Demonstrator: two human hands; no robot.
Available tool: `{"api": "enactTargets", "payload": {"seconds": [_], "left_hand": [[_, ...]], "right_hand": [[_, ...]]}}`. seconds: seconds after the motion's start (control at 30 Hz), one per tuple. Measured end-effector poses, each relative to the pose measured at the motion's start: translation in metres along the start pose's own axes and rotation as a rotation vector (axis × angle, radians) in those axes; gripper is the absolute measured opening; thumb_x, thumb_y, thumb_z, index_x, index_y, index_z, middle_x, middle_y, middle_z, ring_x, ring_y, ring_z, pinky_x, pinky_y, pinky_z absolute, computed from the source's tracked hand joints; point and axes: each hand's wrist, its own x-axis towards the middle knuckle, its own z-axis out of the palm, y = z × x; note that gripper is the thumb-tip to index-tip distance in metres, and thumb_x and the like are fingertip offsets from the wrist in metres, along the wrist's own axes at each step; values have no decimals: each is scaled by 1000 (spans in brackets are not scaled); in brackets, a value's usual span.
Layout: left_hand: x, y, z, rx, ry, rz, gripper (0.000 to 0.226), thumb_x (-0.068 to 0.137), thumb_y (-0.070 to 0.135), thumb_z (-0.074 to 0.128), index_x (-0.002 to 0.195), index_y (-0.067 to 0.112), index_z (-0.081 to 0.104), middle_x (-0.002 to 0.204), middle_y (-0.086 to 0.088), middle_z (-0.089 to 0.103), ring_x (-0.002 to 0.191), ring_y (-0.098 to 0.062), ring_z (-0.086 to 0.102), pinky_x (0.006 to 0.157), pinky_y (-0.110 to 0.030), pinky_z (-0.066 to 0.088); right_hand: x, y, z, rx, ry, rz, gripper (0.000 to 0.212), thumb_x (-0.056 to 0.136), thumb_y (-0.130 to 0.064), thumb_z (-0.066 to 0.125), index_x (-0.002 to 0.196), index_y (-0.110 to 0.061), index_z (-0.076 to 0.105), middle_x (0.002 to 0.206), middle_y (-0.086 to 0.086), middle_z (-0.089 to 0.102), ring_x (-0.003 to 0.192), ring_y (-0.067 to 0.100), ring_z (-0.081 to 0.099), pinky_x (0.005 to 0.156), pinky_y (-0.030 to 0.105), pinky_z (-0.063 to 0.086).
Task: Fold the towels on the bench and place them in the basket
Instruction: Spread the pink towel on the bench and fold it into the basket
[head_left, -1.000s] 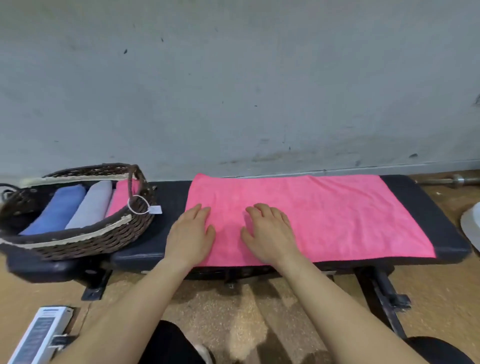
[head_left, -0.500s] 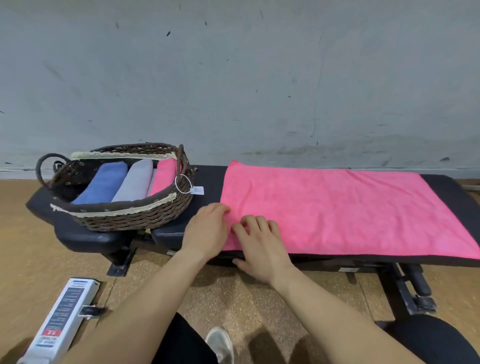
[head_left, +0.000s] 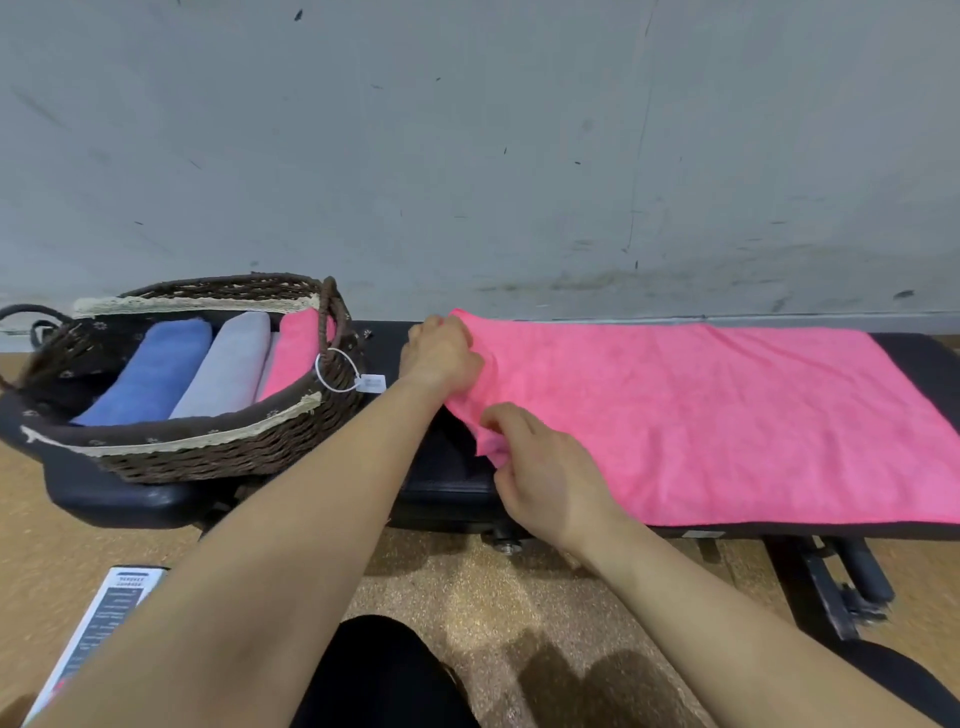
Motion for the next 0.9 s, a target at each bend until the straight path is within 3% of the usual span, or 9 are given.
{"api": "enactTargets", "payload": {"seconds": [0.17,0.33,0.43,0.57,0.63,0.7,0.8,0.9], "left_hand": [[13,-5,-6,-35,63,26,29,85,14,59,112,23,66,127,-7,54,121,-31,51,102,-43,46],[13,8,-18,-210,165,-11,26,85,5,51,92,24,69,106,-4,70,102,-27,65,93,-33,52],[11,20,-27,-248,187,13,24,87,6,49,88,21,68,88,-1,65,92,-26,64,81,-28,50],[15,38,-38,-237,166,39,26,92,14,47,97,10,72,104,-7,71,101,-29,62,86,-32,48],[15,53,-41,-243,180,51,29,91,13,45,97,4,72,100,-9,71,96,-30,61,85,-35,48],[13,74,-42,-273,198,85,29,91,10,46,97,3,73,98,-11,72,95,-30,62,88,-37,49],[9,111,-42,-285,226,163,32,89,1,47,106,10,73,110,-10,72,109,-27,64,99,-32,48],[9,148,-37,-265,248,266,30,88,2,52,106,14,72,99,-4,71,99,-23,64,89,-28,49]], "right_hand": [[1,4,-4,105,60,78,39,84,-14,49,121,-25,41,84,-1,63,70,34,61,56,36,40],[-1,7,-8,228,155,175,10,98,-30,49,98,-22,55,56,-7,50,53,19,52,51,36,37],[-6,14,-20,235,203,216,19,102,-39,48,93,-25,57,54,-9,50,54,19,54,54,39,44],[-12,36,-48,207,313,240,19,99,-40,51,87,-27,60,72,-11,60,67,15,57,62,38,48],[-18,53,-69,244,384,246,17,97,-33,58,88,-23,68,80,-10,63,73,10,56,69,36,48],[-29,73,-93,289,432,290,15,96,-25,64,86,-17,72,78,-10,66,71,7,55,68,32,45],[-52,103,-128,382,460,422,11,93,-26,69,84,-23,74,66,-14,67,60,7,61,62,31,50],[-77,129,-155,426,497,567,8,90,-22,72,83,-25,73,63,-5,69,54,14,66,61,37,55]]}}
